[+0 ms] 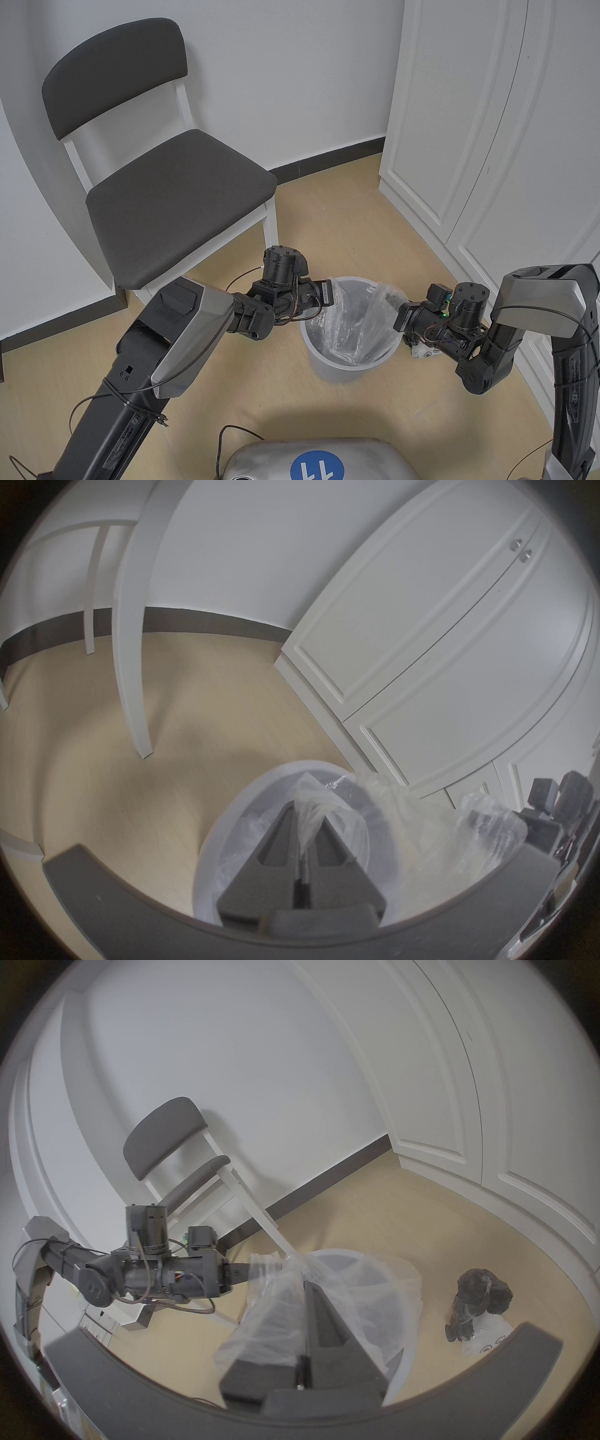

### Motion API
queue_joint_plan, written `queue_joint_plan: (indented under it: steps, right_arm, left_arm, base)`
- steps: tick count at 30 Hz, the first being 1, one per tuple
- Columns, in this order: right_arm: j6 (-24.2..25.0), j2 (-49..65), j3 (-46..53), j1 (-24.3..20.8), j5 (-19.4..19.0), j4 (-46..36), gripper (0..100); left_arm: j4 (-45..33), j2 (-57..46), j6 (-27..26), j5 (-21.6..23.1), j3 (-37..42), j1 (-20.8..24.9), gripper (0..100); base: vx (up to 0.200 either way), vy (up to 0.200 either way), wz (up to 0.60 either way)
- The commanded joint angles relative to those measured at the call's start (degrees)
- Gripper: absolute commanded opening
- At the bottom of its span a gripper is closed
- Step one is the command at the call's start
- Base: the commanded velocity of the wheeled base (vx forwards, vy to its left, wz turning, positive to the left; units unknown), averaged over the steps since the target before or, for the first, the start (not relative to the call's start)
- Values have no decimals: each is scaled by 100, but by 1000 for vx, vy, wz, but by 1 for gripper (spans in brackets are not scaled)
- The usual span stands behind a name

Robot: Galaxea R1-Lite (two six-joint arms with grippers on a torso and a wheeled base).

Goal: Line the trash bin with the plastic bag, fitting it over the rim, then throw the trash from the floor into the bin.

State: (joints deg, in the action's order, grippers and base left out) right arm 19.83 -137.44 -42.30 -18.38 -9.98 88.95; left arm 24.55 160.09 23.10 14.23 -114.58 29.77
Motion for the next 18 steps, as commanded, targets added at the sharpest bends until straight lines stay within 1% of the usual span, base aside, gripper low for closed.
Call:
queue_joint_plan:
  steps: [1,4,5,6,7,8,10,12,14,18]
  right_arm:
    - [3,-495,-402,-122,234,105,0]
    - [3,-618,-604,-201,286,105,0]
    - [3,-618,-604,-201,286,105,0]
    - [12,-653,-727,-210,286,69,0]
    - [47,-741,-1008,-218,383,-80,0]
    - [91,-785,-1166,-218,471,-124,0]
    - [311,-934,-1509,-262,647,-150,0]
    - [557,-1075,-1790,-341,726,-194,0]
    - [609,-1136,-1878,-350,726,-247,0]
    - [671,-1294,-2116,-333,717,-344,0]
  left_arm:
    - [32,-153,177,-148,-1,-138,0]
    - [-38,-382,256,-368,50,-191,0]
    - [-38,-382,256,-368,50,-191,0]
    - [-3,-531,256,-403,287,-217,0]
    - [85,-795,248,-394,788,-261,0]
    - [129,-962,239,-350,1052,-279,0]
    - [252,-1120,230,-342,1315,-279,0]
    - [419,-1234,230,-350,1544,-261,0]
    - [489,-1296,230,-359,1667,-244,0]
    - [797,-1762,230,-368,2344,-217,0]
  base:
    - [0,0,0]
    - [0,0,0]
    - [0,0,0]
    - [0,0,0]
    - [0,0,0]
    - [0,0,0]
    - [0,0,0]
    - [0,0,0]
    - [0,0,0]
    - [0,0,0]
